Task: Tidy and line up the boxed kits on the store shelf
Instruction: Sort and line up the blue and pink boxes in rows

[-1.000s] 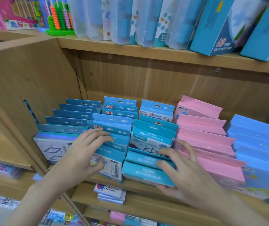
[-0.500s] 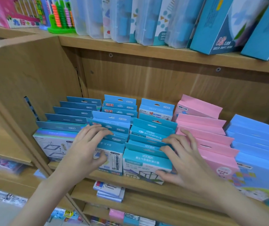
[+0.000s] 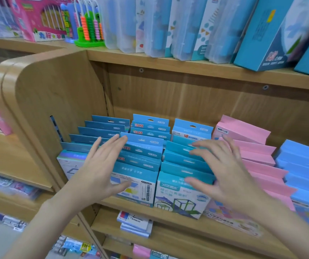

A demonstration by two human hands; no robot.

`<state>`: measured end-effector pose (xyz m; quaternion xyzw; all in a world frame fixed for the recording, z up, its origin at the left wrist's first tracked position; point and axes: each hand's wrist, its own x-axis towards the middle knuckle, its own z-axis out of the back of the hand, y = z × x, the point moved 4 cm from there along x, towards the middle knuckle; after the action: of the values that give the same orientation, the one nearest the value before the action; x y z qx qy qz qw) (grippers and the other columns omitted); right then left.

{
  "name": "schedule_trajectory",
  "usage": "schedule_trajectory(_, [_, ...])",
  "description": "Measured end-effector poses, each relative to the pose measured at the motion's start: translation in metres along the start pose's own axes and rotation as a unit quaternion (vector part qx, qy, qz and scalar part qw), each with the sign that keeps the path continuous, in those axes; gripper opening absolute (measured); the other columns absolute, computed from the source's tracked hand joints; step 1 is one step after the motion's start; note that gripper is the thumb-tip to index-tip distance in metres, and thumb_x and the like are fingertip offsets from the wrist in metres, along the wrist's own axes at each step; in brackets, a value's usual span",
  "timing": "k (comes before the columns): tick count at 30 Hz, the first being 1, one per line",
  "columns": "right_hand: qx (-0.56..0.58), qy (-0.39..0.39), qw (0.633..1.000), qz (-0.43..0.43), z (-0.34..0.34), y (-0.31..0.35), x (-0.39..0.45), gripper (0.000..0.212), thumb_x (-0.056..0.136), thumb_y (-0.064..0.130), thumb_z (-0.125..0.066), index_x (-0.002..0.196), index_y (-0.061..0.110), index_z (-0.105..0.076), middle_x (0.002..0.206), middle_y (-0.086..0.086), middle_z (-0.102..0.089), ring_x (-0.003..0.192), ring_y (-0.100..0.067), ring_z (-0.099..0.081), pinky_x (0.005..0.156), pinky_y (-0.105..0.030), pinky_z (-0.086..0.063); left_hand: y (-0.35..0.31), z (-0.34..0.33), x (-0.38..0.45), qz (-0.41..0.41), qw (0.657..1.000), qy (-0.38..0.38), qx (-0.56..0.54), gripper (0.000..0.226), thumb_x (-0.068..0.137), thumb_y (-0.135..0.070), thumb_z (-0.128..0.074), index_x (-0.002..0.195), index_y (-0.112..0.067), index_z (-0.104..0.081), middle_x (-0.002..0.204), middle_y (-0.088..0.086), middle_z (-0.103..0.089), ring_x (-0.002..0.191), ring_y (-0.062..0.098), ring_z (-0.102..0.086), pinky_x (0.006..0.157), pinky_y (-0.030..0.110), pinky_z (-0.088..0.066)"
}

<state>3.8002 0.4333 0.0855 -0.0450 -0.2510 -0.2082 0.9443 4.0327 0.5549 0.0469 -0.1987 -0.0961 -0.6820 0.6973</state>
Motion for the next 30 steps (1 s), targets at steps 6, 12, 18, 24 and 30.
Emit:
schedule_trajectory(6, [0.088, 0.158, 0.984, -0.003, -0.037, 0.007, 0.113, 0.04, 0.089, 0.037, -0.055, 0.121, 0.013, -0.053, 0.112, -0.002, -0.059, 0.106, -0.018, -0.048, 0.093, -0.031, -0.036, 0.0, -0.006, 0.005, 0.006, 0.999, -0.005, 0.051, 0.089, 0.06, -0.055, -0.078, 0.13, -0.014, -0.04, 0.116, 0.003, -0.057, 0.112, 0.014, -0.041, 0.112, 0.035, -0.002])
schedule_trajectory(12, [0.037, 0.221, 0.974, 0.029, -0.075, 0.014, 0.133, 0.017, 0.086, 0.016, -0.055, 0.076, 0.002, -0.055, 0.085, -0.013, -0.057, 0.086, -0.031, -0.053, 0.073, -0.043, -0.045, -0.002, -0.002, -0.01, -0.002, 1.0, -0.017, 0.011, 0.071, 0.071, -0.066, -0.051, 0.124, -0.02, -0.046, 0.116, -0.007, -0.045, 0.11, 0.011, -0.043, 0.114, 0.032, -0.005])
schedule_trajectory(18, [0.14, 0.148, 0.979, -0.02, -0.066, -0.002, 0.143, 0.012, 0.094, 0.023, -0.045, 0.083, 0.024, -0.04, 0.082, -0.01, -0.058, 0.082, -0.031, -0.054, 0.069, -0.038, -0.04, -0.002, -0.003, -0.016, 0.001, 1.0, -0.014, -0.007, 0.07, 0.072, -0.066, -0.05, 0.125, -0.02, -0.045, 0.12, -0.008, -0.043, 0.115, 0.009, -0.041, 0.115, 0.027, -0.005])
schedule_trajectory(24, [0.184, 0.135, 0.973, -0.028, -0.056, -0.001, 0.141, 0.011, 0.095, 0.02, -0.043, 0.084, 0.021, -0.044, 0.081, -0.011, -0.062, 0.07, -0.03, -0.06, 0.067, -0.04, -0.048, -0.001, -0.002, -0.016, 0.008, 1.0, -0.001, -0.004, 0.071, 0.073, -0.068, -0.049, 0.128, -0.023, -0.044, 0.121, -0.01, -0.044, 0.115, 0.008, -0.04, 0.111, 0.022, -0.009])
schedule_trajectory(30, [0.263, 0.082, 0.961, -0.04, -0.027, 0.002, 0.145, 0.012, 0.094, 0.018, -0.045, 0.084, 0.016, -0.051, 0.074, -0.005, -0.065, 0.053, -0.018, -0.066, 0.053, -0.034, -0.053, 0.001, -0.002, -0.019, 0.016, 0.999, -0.019, 0.038, 0.077, 0.075, -0.068, -0.046, 0.137, -0.022, -0.041, 0.131, -0.011, -0.043, 0.122, 0.012, -0.036, 0.105, 0.023, -0.016])
